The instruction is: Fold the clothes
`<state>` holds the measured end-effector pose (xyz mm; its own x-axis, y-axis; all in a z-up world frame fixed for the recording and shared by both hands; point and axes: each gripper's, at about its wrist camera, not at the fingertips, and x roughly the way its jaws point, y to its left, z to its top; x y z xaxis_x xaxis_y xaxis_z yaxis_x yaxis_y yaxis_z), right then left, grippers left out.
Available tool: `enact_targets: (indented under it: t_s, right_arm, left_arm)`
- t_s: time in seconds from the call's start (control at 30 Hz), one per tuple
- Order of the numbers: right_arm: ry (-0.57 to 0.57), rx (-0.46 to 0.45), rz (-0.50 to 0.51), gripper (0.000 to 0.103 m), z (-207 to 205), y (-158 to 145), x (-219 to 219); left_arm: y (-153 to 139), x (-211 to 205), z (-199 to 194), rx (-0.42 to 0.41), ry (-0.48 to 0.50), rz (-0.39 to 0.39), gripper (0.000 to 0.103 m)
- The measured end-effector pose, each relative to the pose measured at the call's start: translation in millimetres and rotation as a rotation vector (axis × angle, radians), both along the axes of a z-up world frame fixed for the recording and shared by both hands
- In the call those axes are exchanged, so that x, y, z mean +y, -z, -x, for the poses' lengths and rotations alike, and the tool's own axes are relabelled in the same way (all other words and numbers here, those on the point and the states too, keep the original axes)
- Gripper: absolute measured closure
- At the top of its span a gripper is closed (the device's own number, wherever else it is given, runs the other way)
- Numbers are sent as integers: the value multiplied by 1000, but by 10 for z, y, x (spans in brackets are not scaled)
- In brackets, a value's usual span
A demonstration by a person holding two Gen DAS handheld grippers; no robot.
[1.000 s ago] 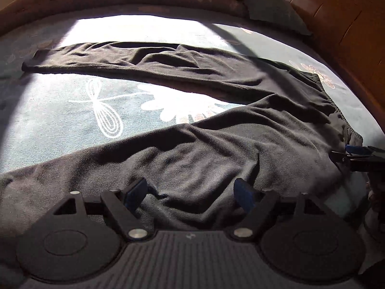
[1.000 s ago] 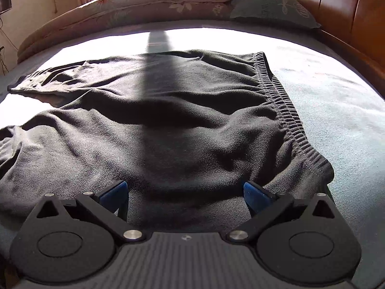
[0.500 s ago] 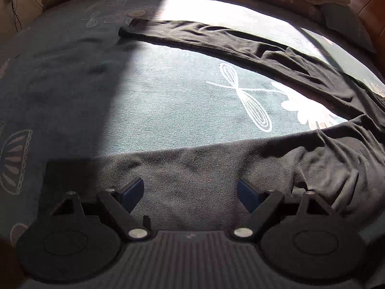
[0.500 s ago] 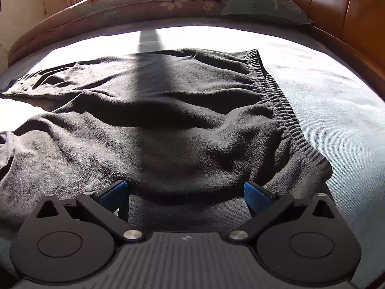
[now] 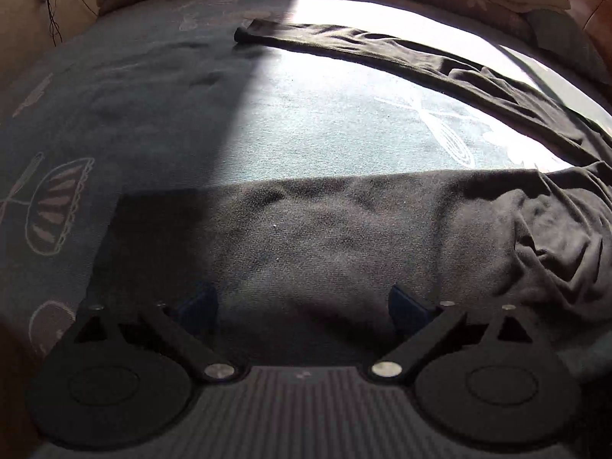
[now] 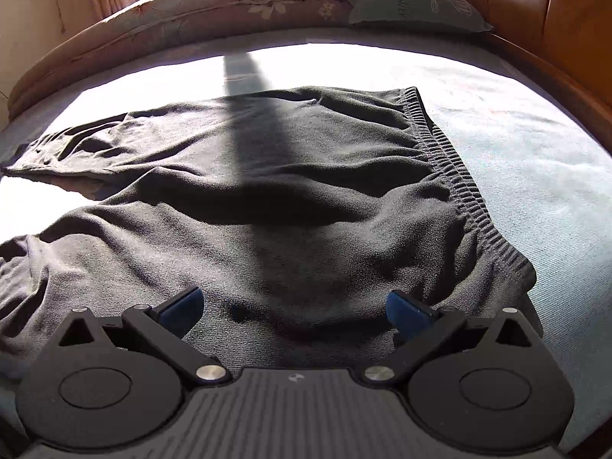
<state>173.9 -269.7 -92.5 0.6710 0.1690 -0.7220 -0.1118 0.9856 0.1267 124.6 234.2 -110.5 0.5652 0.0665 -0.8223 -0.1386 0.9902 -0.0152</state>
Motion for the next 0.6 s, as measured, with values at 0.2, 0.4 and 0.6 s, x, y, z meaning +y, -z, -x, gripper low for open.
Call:
enact_targets:
  t_s: [0.2, 0.4, 0.6]
  right_arm:
    - [-367, -72, 26, 0, 44, -182, 939]
    - [-573, -59, 103, 0, 59, 41, 1665]
    - [-456, -36, 154, 0, -224, 225, 1446]
  left_arm:
    - [15, -13, -2, -9, -32, 14, 1]
    - [5, 14, 30, -18, -34, 38, 1]
    - [1, 68, 89, -38, -32, 67, 1]
